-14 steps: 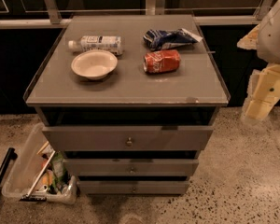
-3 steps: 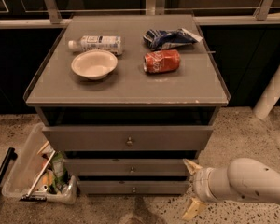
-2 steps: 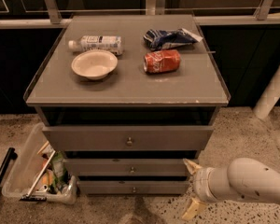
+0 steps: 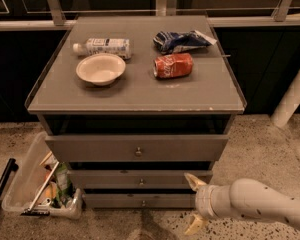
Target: Open bottom drawer
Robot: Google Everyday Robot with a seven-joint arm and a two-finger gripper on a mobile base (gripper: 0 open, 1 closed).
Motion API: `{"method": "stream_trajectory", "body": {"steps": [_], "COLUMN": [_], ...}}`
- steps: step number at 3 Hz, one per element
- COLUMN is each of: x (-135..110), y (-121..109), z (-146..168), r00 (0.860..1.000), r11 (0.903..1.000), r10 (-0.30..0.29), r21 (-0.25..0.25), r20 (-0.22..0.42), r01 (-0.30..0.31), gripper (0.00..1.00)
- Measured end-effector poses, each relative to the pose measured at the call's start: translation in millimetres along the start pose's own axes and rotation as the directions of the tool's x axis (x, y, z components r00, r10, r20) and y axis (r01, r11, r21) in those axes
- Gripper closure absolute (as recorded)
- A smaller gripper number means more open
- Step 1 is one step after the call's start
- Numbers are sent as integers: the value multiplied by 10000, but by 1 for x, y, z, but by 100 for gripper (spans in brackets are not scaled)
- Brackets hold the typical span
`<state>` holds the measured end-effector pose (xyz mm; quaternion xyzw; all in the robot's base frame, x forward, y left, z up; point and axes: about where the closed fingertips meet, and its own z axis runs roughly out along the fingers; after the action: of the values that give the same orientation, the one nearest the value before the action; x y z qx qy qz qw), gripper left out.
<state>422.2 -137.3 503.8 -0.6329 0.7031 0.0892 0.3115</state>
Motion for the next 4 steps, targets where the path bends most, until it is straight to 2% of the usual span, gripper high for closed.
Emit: {"method": "stream_trajectory", "body": {"steps": [2, 3, 4], "x": [35, 59, 88], "y": [14, 15, 12], "z": [65, 87, 106], "r00": [9972, 9921, 9712], "r11": [9974, 9978, 9960], "r10": [-555, -289, 683], "r21": [496, 626, 407], "r20": [493, 1217, 2283], "r01": [530, 214, -796], "gripper": [0, 0, 0]}}
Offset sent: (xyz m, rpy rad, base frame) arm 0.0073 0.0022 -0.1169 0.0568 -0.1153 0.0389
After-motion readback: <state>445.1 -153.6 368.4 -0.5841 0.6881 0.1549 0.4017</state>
